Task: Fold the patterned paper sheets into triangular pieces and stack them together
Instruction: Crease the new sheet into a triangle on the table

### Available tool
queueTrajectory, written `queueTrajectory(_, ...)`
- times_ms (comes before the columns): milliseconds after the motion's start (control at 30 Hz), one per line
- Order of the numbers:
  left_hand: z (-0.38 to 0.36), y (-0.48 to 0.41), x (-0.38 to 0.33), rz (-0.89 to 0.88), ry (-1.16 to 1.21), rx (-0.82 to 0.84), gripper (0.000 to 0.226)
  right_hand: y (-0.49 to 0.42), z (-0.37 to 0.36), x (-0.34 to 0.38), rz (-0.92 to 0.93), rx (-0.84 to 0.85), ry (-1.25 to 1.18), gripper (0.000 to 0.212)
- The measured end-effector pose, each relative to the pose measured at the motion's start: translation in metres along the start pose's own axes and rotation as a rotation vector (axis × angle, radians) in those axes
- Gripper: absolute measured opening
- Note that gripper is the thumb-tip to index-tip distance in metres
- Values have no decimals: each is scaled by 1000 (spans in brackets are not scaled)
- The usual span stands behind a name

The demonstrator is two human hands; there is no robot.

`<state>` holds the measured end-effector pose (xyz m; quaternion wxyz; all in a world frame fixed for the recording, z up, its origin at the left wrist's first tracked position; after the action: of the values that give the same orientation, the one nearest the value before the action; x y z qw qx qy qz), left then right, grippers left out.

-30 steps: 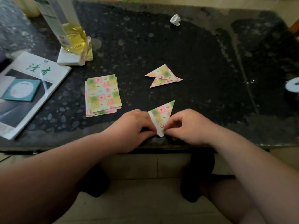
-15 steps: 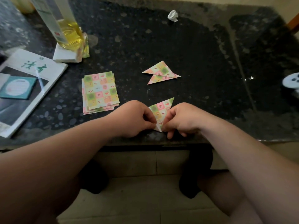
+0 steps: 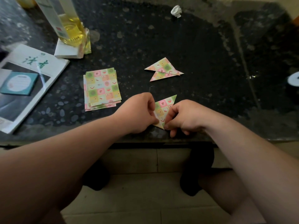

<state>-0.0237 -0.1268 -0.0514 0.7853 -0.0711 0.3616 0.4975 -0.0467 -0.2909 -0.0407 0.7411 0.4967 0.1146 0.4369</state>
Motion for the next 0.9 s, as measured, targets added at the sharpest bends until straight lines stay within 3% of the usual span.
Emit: queueTrajectory(900, -2, 1, -1, 46, 50, -9, 42, -2, -3, 1, 0, 8, -21, 3)
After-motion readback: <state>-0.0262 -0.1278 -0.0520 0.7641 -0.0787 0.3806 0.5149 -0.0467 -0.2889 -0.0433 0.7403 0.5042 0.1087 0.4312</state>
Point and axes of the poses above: each hand's wrist, its own y-axis away from the middle knuckle, its own z-axis out of the back of the hand, x = y × z, the point moved 2 cm from there along -y, towards the middle knuckle, and after that the axes turned 12 degrees about -z, right-handed, at the moved point
